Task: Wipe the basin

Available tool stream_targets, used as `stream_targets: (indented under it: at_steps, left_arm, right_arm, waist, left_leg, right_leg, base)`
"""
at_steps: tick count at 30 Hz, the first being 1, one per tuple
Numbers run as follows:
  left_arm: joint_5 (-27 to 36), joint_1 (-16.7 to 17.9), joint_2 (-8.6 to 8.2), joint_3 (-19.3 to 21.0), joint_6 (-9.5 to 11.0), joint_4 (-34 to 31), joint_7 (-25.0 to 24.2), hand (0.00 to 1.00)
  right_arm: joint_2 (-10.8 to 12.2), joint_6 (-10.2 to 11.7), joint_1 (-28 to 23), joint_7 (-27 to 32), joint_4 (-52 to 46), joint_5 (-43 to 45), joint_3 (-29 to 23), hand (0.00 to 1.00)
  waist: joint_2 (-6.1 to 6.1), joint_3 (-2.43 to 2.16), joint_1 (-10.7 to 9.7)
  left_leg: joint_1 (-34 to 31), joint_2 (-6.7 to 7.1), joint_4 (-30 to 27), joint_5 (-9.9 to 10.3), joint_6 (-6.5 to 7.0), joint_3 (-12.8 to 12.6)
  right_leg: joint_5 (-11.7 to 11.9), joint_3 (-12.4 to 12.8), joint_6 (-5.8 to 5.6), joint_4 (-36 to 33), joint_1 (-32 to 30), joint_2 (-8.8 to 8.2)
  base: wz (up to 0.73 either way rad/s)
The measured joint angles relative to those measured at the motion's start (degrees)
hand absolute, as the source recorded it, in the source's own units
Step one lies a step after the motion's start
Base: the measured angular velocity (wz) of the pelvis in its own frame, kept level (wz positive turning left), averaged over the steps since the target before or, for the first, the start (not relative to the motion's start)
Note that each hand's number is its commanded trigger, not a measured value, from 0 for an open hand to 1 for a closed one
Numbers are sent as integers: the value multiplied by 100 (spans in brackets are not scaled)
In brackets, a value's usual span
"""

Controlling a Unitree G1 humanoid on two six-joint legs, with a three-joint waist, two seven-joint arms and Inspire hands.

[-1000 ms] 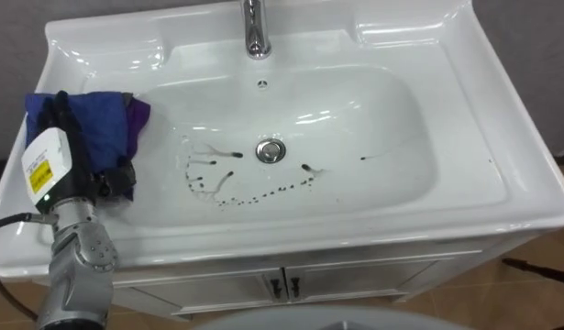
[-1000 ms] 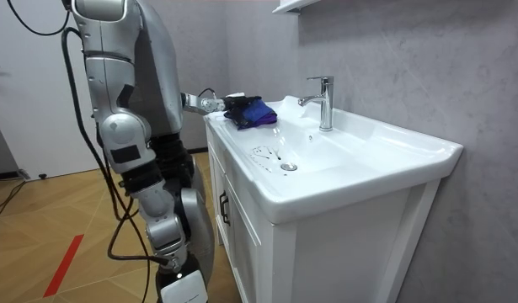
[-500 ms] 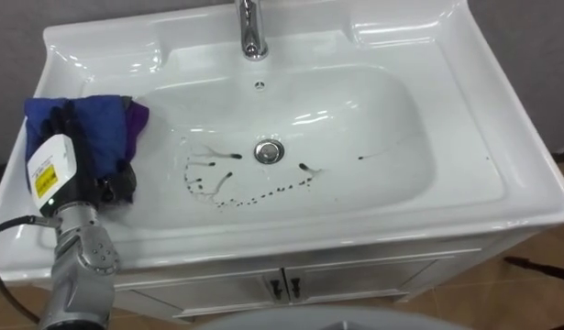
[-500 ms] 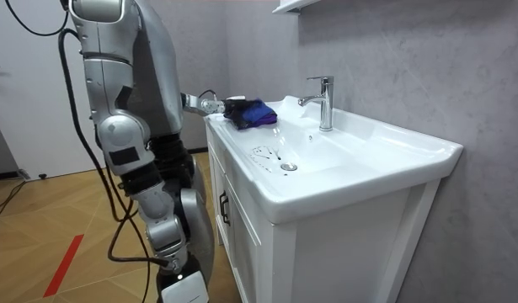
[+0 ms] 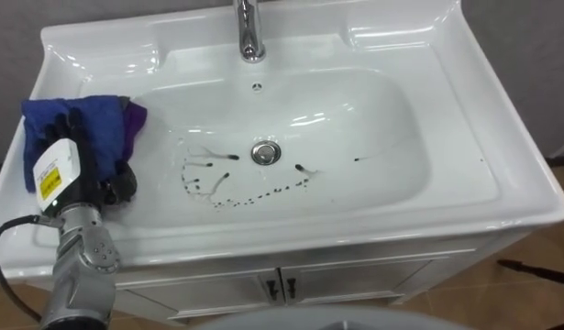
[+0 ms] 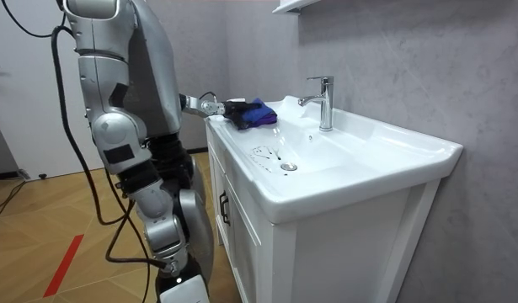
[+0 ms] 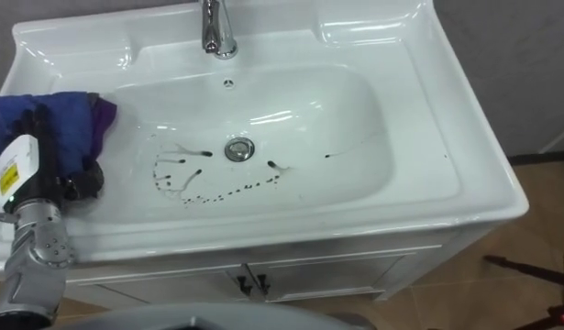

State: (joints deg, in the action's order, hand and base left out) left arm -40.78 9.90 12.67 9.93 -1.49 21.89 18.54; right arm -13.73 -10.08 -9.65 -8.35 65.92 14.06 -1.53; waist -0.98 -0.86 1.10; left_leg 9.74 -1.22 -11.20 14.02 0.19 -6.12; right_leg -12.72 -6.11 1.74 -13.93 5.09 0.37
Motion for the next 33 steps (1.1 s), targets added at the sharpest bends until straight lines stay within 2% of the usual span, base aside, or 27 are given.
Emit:
stream_targets:
  at_steps: [6, 7, 8, 10, 11, 13, 14, 21, 26, 30, 33]
  left_arm:
    - [3, -43, 1, 0, -7, 7, -70, 2]
    - [3, -42, 1, 0, -7, 7, -70, 8]
    - [3, -42, 1, 0, -8, 7, -70, 19]
    - [3, -43, 1, 1, -13, 7, -70, 23]
    - [3, -43, 2, 2, -14, 7, -70, 48]
    - [0, -76, 17, 17, -15, 5, -3, 71]
    - [-1, -103, 19, 47, -15, 5, 8, 100]
    - [0, -280, 83, 222, -27, 39, 88, 100]
    - [-67, -361, 89, 339, -62, 37, 98, 100]
    - [-149, -387, 180, 359, -119, 38, 99, 100]
    - [-188, -387, 180, 359, -128, 38, 99, 100]
  right_arm:
    - [3, -37, 11, 17, -2, 8, -225, 0]
    - [2, -80, 18, 26, -2, 8, -243, 0]
    - [2, -95, 19, 26, -2, 7, -255, 0]
    - [2, -131, 20, 28, -2, 7, -265, 0]
    - [2, -131, 20, 28, -2, 7, -265, 0]
    - [2, -131, 21, 28, -2, 6, -268, 0]
    - [2, -131, 21, 28, -2, 6, -268, 0]
    - [2, -163, 12, 16, -73, 6, -296, 0]
    - [3, -189, -39, 7, -173, 1, -429, 0]
    - [2, -202, -69, 7, -175, 1, -429, 0]
    - [3, -197, -68, 9, -175, 1, -429, 0]
  waist:
    - [-2, 2, 50]
    - [-2, 2, 53]
    - [-4, 3, 54]
    - [-8, 3, 56]
    - [-9, 3, 56]
    - [-12, 3, 61]
    - [-14, 2, 64]
    - [-30, 4, 56]
    - [-71, -18, 49]
    - [-83, -26, 48]
    - [-91, -32, 49]
  left_leg:
    - [1, -2, 1, 0, 0, 1]
    - [1, -4, 1, 0, -1, 1]
    - [0, -4, 1, -1, -1, 1]
    - [-1, -6, 2, -4, -7, 0]
    - [-1, -6, 2, -5, -8, 0]
    - [1, -7, 3, -8, -12, -1]
    - [3, -7, 3, -9, -14, -1]
    - [83, -9, 53, -20, -29, -1]
    - [85, -12, 78, -20, -29, 1]
    - [85, -9, 79, -20, -29, -1]
    - [86, -6, 78, -20, -30, 0]
  right_leg:
    - [1, 0, 1, 6, 0, 2]
    - [1, -2, 2, 9, 0, 4]
    - [1, -2, 2, 11, 0, 5]
    - [2, -8, 4, 13, 0, 6]
    - [2, -9, 5, 13, 0, 5]
    - [1, -15, 7, 10, 3, 5]
    - [2, -16, 7, 9, 6, 5]
    - [-5, -36, 19, 7, 88, 3]
    - [-9, -40, 24, 3, 83, 7]
    - [-20, -34, 28, 6, 82, 4]
    - [-27, -34, 25, 9, 88, 1]
  base:
    - [0]
    - [0]
    - [0]
    - [0]
    - [0]
    - [0]
    - [0]
    - [0]
    - [0]
    - [0]
    - [0]
